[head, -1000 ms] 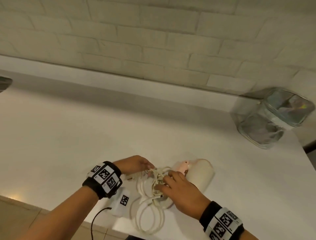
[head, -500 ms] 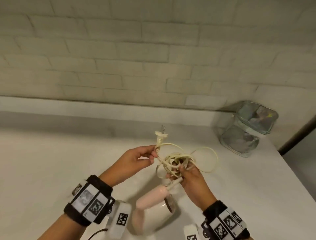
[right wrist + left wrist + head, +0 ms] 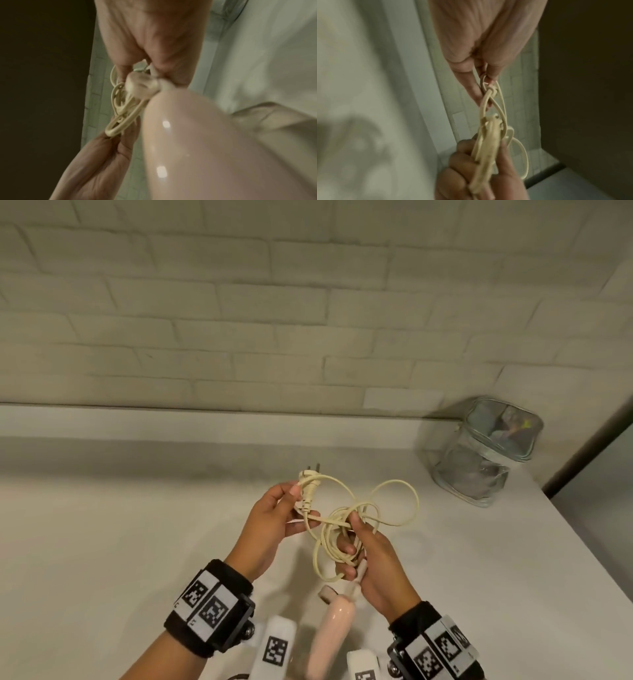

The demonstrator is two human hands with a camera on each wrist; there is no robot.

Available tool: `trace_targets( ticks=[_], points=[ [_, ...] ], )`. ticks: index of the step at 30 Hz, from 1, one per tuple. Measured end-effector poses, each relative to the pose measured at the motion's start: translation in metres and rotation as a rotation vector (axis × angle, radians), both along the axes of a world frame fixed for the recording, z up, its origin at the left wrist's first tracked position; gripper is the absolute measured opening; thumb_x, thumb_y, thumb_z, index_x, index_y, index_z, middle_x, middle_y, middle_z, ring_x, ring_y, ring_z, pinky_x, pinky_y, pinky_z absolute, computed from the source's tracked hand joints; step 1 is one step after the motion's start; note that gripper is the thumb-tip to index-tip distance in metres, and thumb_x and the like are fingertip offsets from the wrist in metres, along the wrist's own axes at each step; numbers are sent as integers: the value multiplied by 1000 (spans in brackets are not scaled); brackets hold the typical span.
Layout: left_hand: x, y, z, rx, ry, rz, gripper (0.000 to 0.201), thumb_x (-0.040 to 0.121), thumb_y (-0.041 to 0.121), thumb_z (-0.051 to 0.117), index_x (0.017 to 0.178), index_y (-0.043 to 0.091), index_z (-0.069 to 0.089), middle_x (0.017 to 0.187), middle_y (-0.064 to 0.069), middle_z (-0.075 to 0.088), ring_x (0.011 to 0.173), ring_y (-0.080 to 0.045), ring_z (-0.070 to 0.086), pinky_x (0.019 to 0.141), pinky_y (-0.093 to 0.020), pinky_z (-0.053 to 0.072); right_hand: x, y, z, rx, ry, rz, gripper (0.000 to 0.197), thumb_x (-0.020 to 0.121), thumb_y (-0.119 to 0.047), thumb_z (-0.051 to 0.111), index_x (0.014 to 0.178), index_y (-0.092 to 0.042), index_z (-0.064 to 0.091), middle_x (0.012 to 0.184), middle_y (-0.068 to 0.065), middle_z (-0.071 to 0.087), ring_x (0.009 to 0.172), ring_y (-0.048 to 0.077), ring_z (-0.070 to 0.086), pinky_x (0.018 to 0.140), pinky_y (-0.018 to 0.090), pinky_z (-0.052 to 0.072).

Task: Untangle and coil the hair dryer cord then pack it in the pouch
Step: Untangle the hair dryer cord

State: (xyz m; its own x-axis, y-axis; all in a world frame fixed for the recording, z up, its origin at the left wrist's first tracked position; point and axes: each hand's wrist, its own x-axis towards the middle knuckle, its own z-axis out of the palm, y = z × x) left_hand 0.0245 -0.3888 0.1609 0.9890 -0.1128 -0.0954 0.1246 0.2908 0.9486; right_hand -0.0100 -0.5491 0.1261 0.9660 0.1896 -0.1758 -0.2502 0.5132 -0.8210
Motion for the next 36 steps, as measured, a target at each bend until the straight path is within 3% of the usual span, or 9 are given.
trace_targets(
  ticks=[4, 9, 14, 17, 23, 27, 30, 33, 36],
  points=[
    [5, 3, 9, 93, -138, -6, 9, 94, 16, 42, 94, 20, 50, 81, 0, 67, 59, -13, 61, 56, -23, 53, 2, 8, 6, -126, 32, -27, 38, 81, -47, 51, 81, -10, 59, 53, 1, 34, 36, 12, 28, 36, 21, 21],
    [18, 17, 15, 105, -94, -231, 18, 92, 23, 46, 110, 20, 47, 51, 5, 56, 49, -10, 55, 58, -23, 49, 1, 2, 4, -182, 74, -14, 39, 77, -49, 52, 77, -9, 52, 51, 1, 34, 35, 10, 24, 34, 19, 18],
    [25, 15, 17, 425, -176, -375, 24, 83, 17, 62, 106, 17, 65, 79, 2, 68, 56, -7, 55, 57, -16, 49, -1, 1, 4, -148, 76, 18, 38, 78, -49, 52, 80, -11, 53, 49, -1, 31, 36, 8, 23, 34, 18, 18],
    [29, 16, 13, 490, -183, -342, 11, 85, 15, 61, 93, 17, 68, 90, -3, 68, 76, -12, 63, 70, -21, 55, -3, 2, 7, -162, 71, 46, 33, 79, -47, 51, 81, -14, 56, 50, -2, 31, 38, 8, 24, 34, 17, 19],
    [27, 7, 15, 180, -11, -298, 18, 90, 13, 50, 99, 13, 65, 68, 3, 63, 49, -5, 54, 53, -16, 48, -3, 4, 5, -212, 5, 47, 33, 83, -44, 51, 84, -12, 56, 53, 0, 37, 42, 10, 30, 35, 18, 26],
    [25, 11, 24, -167, 154, -436, 26, 80, 18, 52, 103, 11, 59, 41, 9, 37, 27, -1, 28, 50, -19, 47, -1, 3, 2, -208, 12, -32, 31, 86, -44, 50, 78, -15, 59, 55, 0, 40, 44, 13, 32, 38, 20, 29],
    [20, 17, 23, 264, -79, -453, 38, 75, 16, 65, 112, 21, 56, 54, 10, 50, 45, -4, 46, 61, -16, 47, -1, 1, 0, -170, 10, -62, 31, 88, -43, 48, 81, -14, 59, 57, 1, 39, 46, 12, 32, 38, 20, 28],
    [17, 32, 2, 624, -219, -451, 58, 70, 21, 77, 119, 34, 48, 103, 15, 60, 95, 6, 57, 84, -18, 45, -2, -1, 1, -72, 15, -71, 32, 90, -43, 45, 84, -14, 57, 59, 1, 37, 46, 11, 29, 39, 20, 26],
    [6, 39, -15, 652, -167, -512, 38, 74, 30, 72, 110, 32, 59, 113, 10, 64, 104, 1, 58, 62, -20, 50, -2, -2, 5, -63, -15, -59, 35, 93, -44, 40, 84, -14, 57, 60, 2, 38, 44, 12, 30, 43, 22, 26]
  ],
)
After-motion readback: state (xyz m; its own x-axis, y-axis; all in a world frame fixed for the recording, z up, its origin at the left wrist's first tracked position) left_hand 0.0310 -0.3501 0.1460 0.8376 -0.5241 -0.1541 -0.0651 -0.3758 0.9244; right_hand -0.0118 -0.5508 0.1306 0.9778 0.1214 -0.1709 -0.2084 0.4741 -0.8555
